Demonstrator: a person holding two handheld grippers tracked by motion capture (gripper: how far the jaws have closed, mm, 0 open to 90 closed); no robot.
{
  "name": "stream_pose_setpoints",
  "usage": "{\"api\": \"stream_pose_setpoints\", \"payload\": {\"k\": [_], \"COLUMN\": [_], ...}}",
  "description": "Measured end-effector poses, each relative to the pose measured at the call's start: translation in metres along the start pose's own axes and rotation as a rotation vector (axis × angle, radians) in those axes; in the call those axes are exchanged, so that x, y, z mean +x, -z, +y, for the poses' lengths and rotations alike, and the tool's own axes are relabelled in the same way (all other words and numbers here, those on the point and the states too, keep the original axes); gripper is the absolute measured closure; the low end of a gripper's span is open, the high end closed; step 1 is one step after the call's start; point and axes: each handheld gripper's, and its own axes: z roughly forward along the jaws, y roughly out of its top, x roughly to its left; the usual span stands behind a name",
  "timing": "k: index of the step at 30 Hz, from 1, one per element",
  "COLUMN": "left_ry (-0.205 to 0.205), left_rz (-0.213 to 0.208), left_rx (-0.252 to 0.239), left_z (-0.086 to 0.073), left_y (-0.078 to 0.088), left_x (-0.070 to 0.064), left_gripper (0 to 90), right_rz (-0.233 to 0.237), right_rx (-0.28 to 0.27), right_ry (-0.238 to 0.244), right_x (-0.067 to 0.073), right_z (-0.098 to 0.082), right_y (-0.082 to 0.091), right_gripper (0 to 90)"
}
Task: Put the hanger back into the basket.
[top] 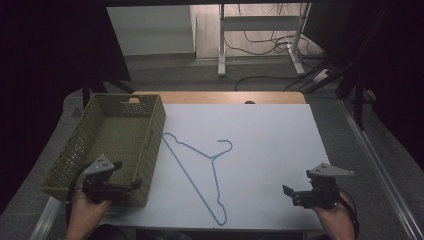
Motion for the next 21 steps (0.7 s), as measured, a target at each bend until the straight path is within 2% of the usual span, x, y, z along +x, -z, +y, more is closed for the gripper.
{"api": "stream_pose_setpoints", "payload": {"k": [13,21], "left_ry": [-0.003,-0.036], "left_rz": [-0.029,-0.025], "left_rx": [-0.041,-0.061], "left_z": [0.007,0.016], "left_y": [-0.001,-0.002], "left_x": [-0.008,-0.015], "left_gripper": [3.3,3.4], "right_rz": [0.010,0.015], "right_rx": [-0.001,0.024], "right_ry": [0.012,0.042], "right_x": [0.006,0.014], "right_z": [0.007,0.016], "right_y": [0.000,-0.006], "right_gripper": [0.0,0.0]}}
